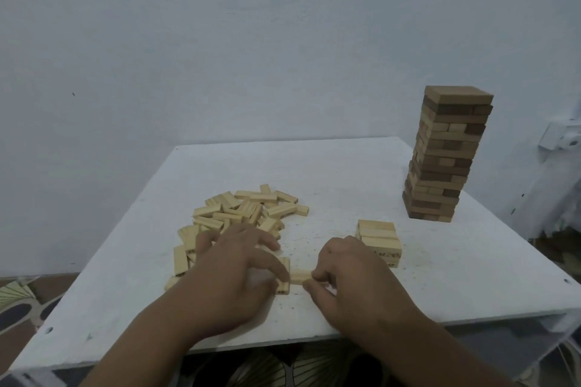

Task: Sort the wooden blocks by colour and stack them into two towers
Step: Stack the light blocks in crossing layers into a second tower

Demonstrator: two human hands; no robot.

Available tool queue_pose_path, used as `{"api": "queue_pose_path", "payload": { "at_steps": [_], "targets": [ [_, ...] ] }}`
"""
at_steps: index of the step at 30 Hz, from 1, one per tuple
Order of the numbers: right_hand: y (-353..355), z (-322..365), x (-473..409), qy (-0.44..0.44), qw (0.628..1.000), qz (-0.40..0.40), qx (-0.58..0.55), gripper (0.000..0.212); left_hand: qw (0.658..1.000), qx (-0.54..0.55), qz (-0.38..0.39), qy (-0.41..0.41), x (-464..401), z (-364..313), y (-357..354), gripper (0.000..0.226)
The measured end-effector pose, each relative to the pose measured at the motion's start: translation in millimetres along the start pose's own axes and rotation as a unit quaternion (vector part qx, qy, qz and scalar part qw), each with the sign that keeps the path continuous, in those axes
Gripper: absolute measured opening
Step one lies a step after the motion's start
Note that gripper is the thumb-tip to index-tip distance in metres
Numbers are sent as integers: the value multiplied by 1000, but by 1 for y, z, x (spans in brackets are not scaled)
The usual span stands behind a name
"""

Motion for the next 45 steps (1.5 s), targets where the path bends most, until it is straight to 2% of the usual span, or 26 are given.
{"api": "queue_pose_path", "payload": {
  "at_steps": [3, 7, 10, 12, 14, 16, 20, 24, 29, 32, 37, 40, 42, 45],
  "targets": [
    [1, -6, 1, -2, 1000, -15, -17, 32, 999, 27, 11, -33, -3, -3, -4, 27],
    [3, -12, 4, 16, 997, -7, -74, 26, 997, 66, -14, -24, -9, 1, -7, 19],
    [3, -13, 3, 28, 994, -13, -108, 18, 997, 66, -20, -15, -11, -1, -7, 19],
    [2, -13, 3, 34, 990, -16, -136, 24, 998, 49, -17, -25, -11, -1, -8, 13],
    [1, -13, 3, 30, 988, -9, -149, 18, 999, 41, -9, -30, -11, -1, -8, 12],
    [3, -12, 3, 21, 990, 2, -143, 8, 999, 35, -10, -32, -12, 1, -11, 17],
    [12, -18, 6, 39, 993, 51, -97, 26, 999, 18, -24, -33, -11, 4, -15, 17],
    [15, -23, 4, 47, 991, 87, -88, 23, 999, 33, -28, -26, -12, -1, -16, 13],
    [7, -23, 0, 65, 992, 54, -89, 19, 997, 50, -51, -27, -16, -3, -19, 18],
    [4, -20, -2, 87, 994, 14, -64, 10, 996, 55, -56, -31, -16, -1, -20, 22],
    [1, -20, -1, 118, 990, -35, -67, 10, 997, 51, -60, -21, -19, 1, -22, 23],
    [3, -18, -4, 128, 989, -40, -56, 9, 996, 54, -71, -15, -20, 1, -23, 19],
    [3, -18, -3, 117, 991, -7, -71, 8, 996, 54, -70, -11, -20, 1, -24, 17],
    [6, -25, -1, 71, 993, 46, -83, 17, 997, 46, -58, -3, -21, 2, -24, 14]
  ]
}}
Point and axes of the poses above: each hand's wrist, its own x-axis away from the middle knuckle, its own y-axis out of the back of the hand, z = x × y, the point moved 1 cm from there along -x, towards the middle knuckle, and after that the axes turned 7 degrees about -y, right-handed, at the moved point
